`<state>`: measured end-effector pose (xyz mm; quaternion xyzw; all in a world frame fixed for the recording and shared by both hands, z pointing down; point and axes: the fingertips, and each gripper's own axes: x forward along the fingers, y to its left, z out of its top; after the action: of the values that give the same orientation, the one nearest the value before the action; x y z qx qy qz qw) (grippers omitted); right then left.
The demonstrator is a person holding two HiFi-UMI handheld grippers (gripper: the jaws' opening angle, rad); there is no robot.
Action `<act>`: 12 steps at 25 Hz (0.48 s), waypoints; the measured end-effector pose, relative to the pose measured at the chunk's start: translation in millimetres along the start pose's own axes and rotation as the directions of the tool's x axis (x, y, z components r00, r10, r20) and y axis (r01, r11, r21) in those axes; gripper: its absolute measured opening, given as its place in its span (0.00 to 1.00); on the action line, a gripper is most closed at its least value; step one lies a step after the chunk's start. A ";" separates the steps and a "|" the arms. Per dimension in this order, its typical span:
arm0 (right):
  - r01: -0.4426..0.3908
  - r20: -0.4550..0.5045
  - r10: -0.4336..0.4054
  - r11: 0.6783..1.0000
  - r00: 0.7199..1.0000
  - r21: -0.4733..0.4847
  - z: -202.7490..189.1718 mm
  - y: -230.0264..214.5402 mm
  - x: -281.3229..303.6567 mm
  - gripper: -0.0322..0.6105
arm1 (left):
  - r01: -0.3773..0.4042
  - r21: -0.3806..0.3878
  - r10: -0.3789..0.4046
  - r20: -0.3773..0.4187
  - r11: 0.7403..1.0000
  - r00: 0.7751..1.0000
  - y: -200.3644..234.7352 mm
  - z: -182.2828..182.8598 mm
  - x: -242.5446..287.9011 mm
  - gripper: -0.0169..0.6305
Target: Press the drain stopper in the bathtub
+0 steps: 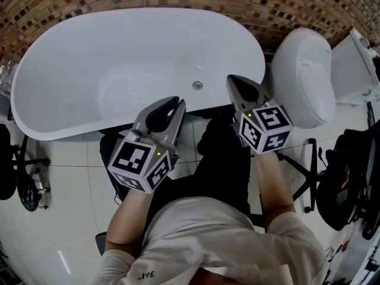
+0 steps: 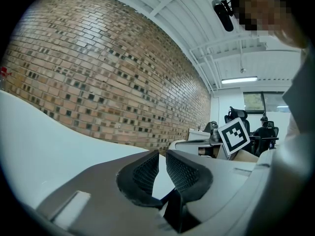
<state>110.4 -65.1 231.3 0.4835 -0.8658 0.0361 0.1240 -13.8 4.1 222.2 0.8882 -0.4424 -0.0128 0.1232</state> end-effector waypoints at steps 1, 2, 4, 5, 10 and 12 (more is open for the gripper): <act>-0.002 -0.001 0.002 1.000 1.000 -0.001 -0.8 0.9 -0.2 0.07 | -0.002 0.000 0.002 0.001 1.000 1.000 -0.2 -0.1 -0.6 0.11; -0.004 -0.001 0.004 1.000 1.000 -0.001 -1.5 1.8 -0.2 0.07 | -0.003 0.001 0.003 0.001 1.000 1.000 -0.3 -0.2 -1.1 0.11; -0.006 0.000 0.006 1.000 1.000 -0.001 -2.8 3.3 -0.3 0.07 | -0.003 0.003 0.003 0.000 1.000 1.000 -0.9 -1.3 -1.4 0.11; -0.007 0.000 0.007 1.000 1.000 -0.001 -3.3 3.9 -0.4 0.07 | -0.002 0.003 0.002 -0.002 1.000 1.000 -1.4 -2.3 -1.3 0.11; -0.007 -0.012 0.006 0.999 1.000 -0.033 -6.5 4.9 -1.8 0.07 | 0.010 0.006 -0.010 -0.014 1.000 1.000 -6.1 -6.3 0.5 0.11; -0.010 -0.016 0.009 0.999 1.000 -0.036 -7.9 5.3 -1.8 0.07 | 0.012 0.009 -0.012 -0.017 1.000 1.000 -7.1 -7.2 1.0 0.11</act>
<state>108.2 -59.3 238.7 0.4768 -0.8675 0.0250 0.1395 -6.7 8.9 227.7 0.8915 -0.4360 -0.0039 0.1227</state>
